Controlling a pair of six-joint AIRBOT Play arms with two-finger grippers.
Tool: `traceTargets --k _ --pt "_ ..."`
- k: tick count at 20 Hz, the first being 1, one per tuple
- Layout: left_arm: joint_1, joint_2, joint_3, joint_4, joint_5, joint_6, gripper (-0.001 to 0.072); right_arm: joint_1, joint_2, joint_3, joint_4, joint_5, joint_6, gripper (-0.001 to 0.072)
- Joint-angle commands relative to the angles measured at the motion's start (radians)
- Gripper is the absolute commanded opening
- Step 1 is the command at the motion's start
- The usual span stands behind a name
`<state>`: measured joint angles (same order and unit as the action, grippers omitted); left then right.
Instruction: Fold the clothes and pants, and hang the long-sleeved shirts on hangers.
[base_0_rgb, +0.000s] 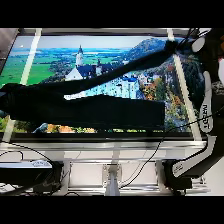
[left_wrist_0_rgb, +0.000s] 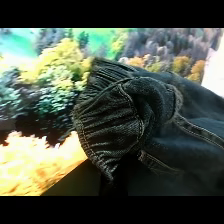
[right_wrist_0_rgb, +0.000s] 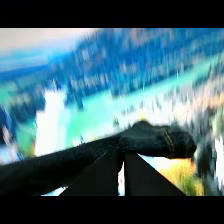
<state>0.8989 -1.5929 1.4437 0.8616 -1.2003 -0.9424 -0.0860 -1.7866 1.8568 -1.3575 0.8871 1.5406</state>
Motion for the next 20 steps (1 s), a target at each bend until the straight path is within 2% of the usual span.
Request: traceTargets --k 1,4,9,10,11,12,14,17,18,19,20 --pt "-0.016 0.000 0.000 -0.010 -0.001 0.000 0.0037 0.004 -0.014 -0.208 -0.015 0.151 -0.031 0.0027" --pt "-0.032 0.000 0.000 -0.010 -0.001 0.001 0.0037 0.004 -0.013 -0.390 -0.018 0.205 -0.013 0.0027" --pt "-0.031 0.000 0.000 -0.010 0.000 0.001 0.0037 0.003 0.002 -0.412 -0.021 0.420 -0.016 0.0028" --pt "-0.031 0.000 0.000 -0.010 0.000 0.001 0.0037 0.003 0.005 -0.410 -0.026 0.438 -0.016 0.0046" --pt "-0.031 0.000 0.000 -0.010 0.000 0.001 0.0037 0.003 0.005 -0.404 -0.032 0.446 -0.016 0.0166" --pt "-0.031 0.000 0.000 -0.010 0.000 0.000 0.0037 0.003 0.006 -0.394 -0.038 0.445 -0.016 0.0344" --pt "-0.031 0.000 0.000 -0.010 0.000 0.001 0.0037 0.003 0.006 -0.368 -0.066 0.423 -0.016 0.0618" --pt "-0.031 0.000 0.000 -0.010 -0.024 0.000 0.0055 0.003 0.006 -0.301 -0.117 0.373 -0.011 0.0624" --pt "-0.031 0.000 0.000 -0.010 -0.023 0.000 0.0235 0.003 0.006 -0.274 -0.121 0.344 -0.011 0.0623" --pt "-0.031 0.000 0.000 -0.010 -0.024 0.000 0.0548 0.003 0.005 -0.246 -0.121 0.312 -0.011 0.0622" --pt "-0.031 0.000 0.000 -0.010 -0.023 -0.021 0.0712 0.003 0.006 -0.221 -0.121 0.288 -0.012 0.0617"
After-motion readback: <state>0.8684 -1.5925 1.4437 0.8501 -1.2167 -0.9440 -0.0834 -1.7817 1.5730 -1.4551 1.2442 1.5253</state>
